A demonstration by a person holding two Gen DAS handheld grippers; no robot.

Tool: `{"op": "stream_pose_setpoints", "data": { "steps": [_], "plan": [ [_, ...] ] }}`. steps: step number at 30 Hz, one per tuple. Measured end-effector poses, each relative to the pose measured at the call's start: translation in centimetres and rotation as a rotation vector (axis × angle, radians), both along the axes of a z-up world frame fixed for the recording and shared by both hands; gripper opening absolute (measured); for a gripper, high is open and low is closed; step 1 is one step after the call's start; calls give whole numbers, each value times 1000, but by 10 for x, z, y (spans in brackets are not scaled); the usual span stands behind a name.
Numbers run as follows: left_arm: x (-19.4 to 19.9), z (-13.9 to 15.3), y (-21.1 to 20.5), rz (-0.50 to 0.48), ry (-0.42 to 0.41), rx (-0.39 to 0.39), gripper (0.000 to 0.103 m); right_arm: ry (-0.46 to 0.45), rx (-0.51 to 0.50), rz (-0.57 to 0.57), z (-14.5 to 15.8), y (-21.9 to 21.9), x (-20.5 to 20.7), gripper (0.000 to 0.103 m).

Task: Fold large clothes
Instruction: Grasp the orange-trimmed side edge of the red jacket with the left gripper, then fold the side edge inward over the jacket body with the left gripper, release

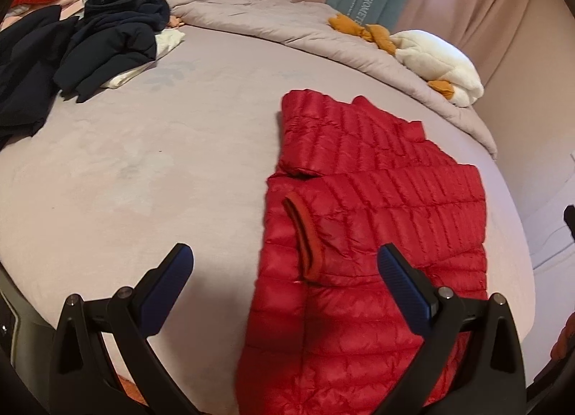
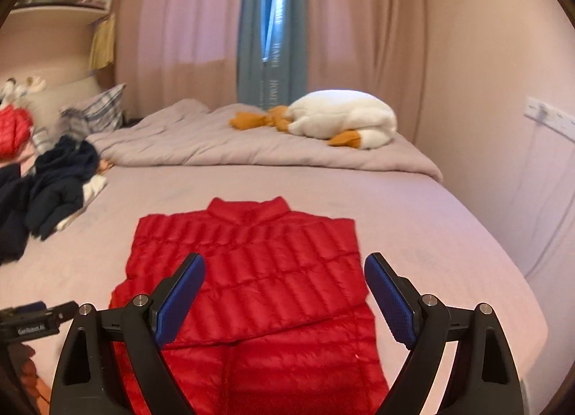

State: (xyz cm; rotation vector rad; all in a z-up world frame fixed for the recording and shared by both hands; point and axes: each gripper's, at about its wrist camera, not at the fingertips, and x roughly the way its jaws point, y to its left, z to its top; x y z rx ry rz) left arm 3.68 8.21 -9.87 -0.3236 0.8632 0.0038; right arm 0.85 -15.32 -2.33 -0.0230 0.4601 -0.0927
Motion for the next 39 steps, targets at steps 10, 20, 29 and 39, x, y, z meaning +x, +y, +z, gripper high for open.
{"op": "stream_pose_setpoints", "data": {
  "steps": [10,20,29,39],
  "plan": [
    [23,-28,-9,-30,2,-152,94,67,71,-23,-12,-23,-8,90],
    [59,-77,-14,-34,89,-293,62,162,145,-39,-38,-42,2,90],
    [67,-54,-13,-45,11,-310,9,203,172,-39,-47,-52,11,90],
    [93,62,-15,-128,-226,-164,8,197,180,-40,-41,-64,23,90]
  ]
}}
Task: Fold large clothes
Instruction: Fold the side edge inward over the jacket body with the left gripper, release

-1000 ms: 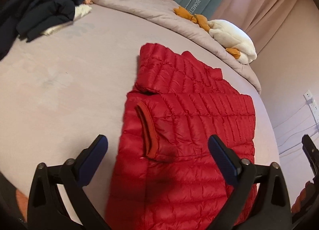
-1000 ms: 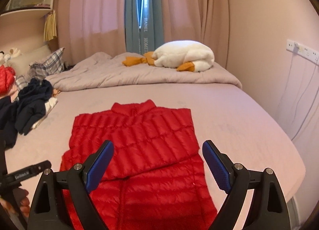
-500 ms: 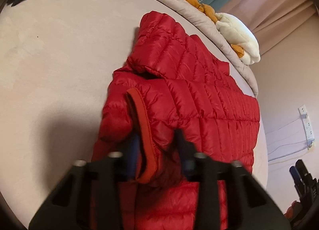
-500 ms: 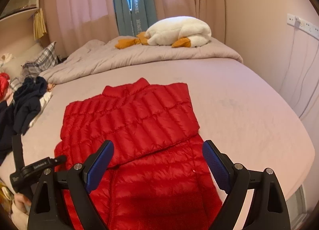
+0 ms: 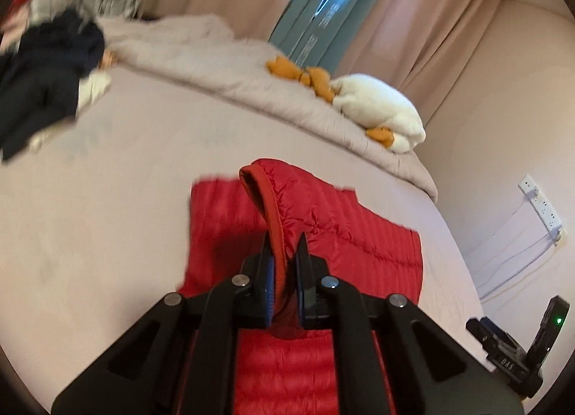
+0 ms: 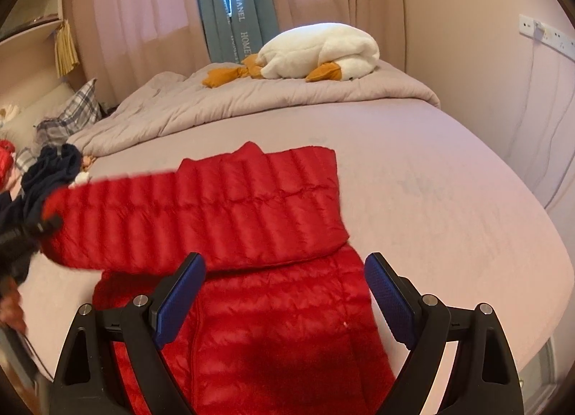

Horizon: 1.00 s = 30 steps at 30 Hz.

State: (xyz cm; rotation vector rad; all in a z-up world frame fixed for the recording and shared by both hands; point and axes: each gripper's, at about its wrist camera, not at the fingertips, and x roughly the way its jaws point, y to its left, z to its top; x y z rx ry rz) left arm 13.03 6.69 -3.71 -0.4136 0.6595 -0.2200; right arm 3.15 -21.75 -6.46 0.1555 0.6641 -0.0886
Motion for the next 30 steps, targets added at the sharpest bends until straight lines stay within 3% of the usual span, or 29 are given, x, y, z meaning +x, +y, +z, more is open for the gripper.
{"op": "stream_pose_setpoints", "data": {
  "steps": [10,14,17,22,30],
  "plan": [
    [44,32,0,4,-27,72,8,17,22,16,1,-9,36,89],
    [58,29,0,21,-10,97,8,58,38,15,-6,-15,62,74],
    [68,23,3,36,9,108,8,95,50,20,-16,-19,85,60],
    [88,-3,16,82,72,128,8,178,107,44,-39,-21,121,59],
    [110,-61,31,116,203,141,8,245,84,15,-64,-21,141,59]
  ]
}}
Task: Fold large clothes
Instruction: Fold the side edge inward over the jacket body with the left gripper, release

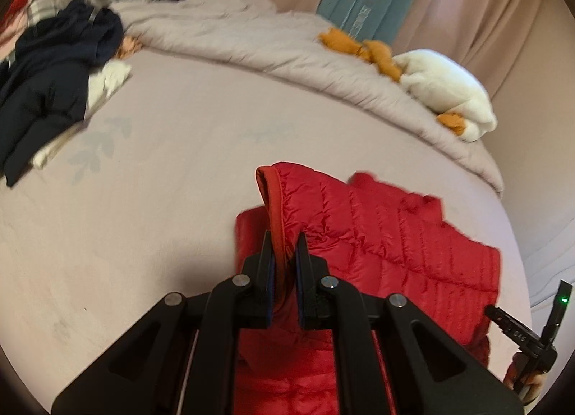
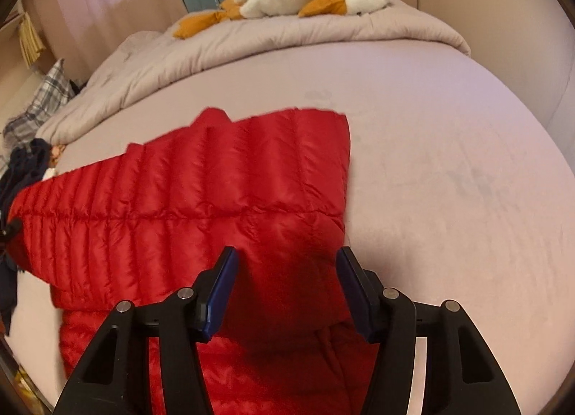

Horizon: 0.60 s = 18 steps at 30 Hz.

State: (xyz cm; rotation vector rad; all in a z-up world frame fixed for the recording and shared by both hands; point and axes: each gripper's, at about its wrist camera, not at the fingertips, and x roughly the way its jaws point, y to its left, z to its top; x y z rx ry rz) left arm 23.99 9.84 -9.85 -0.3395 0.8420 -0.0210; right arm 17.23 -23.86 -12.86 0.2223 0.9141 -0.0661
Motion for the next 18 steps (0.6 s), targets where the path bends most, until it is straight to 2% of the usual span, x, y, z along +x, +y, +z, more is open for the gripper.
{"op": "stream_pose_setpoints", "data": {
  "steps": [4,10,18],
  "plan": [
    [7,-27,3,15,56,4,9,27,-4,-2,-9,-1,5,59],
    [11,-41,1,7,78,33,10,50,-9,-10,-17,-4,11,59],
    [14,-59,2,18,105,31,14,61,-10,-15,-22,-7,16,59]
  ]
}}
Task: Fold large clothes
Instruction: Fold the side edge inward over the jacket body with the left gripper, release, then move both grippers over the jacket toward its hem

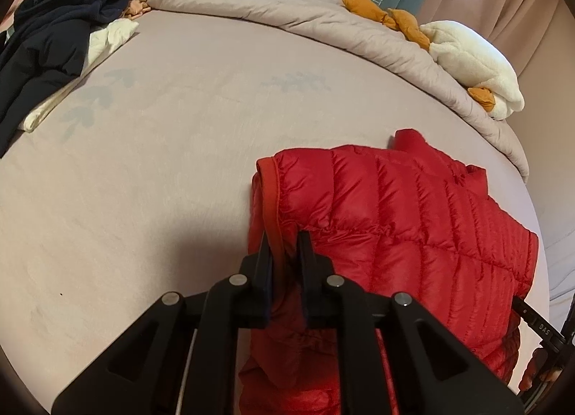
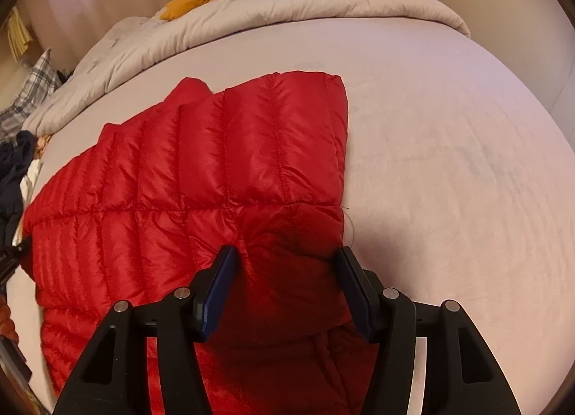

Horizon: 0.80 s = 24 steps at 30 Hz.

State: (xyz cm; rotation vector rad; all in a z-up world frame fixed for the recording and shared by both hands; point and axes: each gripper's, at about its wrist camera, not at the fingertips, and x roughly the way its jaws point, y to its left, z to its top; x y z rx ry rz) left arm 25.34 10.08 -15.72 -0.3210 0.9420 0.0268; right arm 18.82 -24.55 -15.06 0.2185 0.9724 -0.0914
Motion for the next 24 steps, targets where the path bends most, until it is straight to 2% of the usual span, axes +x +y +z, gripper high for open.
{"op": "stream_pose_setpoints", "data": {
  "steps": [6,9,14,16,19,20,22,24],
  "plan": [
    [-1,-7,0,10,8,-1,17,7,-2,-2,-2,-2,3,59],
    [-1,-10,-2,12,14,10,22,10,-7,-3,-4,-3,5,59],
    [-11,-1,-3,-13,2,68,45,-2,-48,1,-1,-1,4,59],
    [-19,7,-1,-21,-3,47,62,-15,-80,5,5,3,0,59],
    [-35,28,1,-28,-42,14,76,-44,-110,11,18,8,-8,59],
    [-40,34,0,-30,-56,12,80,-55,-111,13,22,9,-11,62],
    [-54,55,-1,-26,-106,6,96,-89,-108,19,36,11,-20,71],
    [-67,75,-2,-23,-152,-1,100,-131,-114,28,49,13,-30,79]
  ]
}}
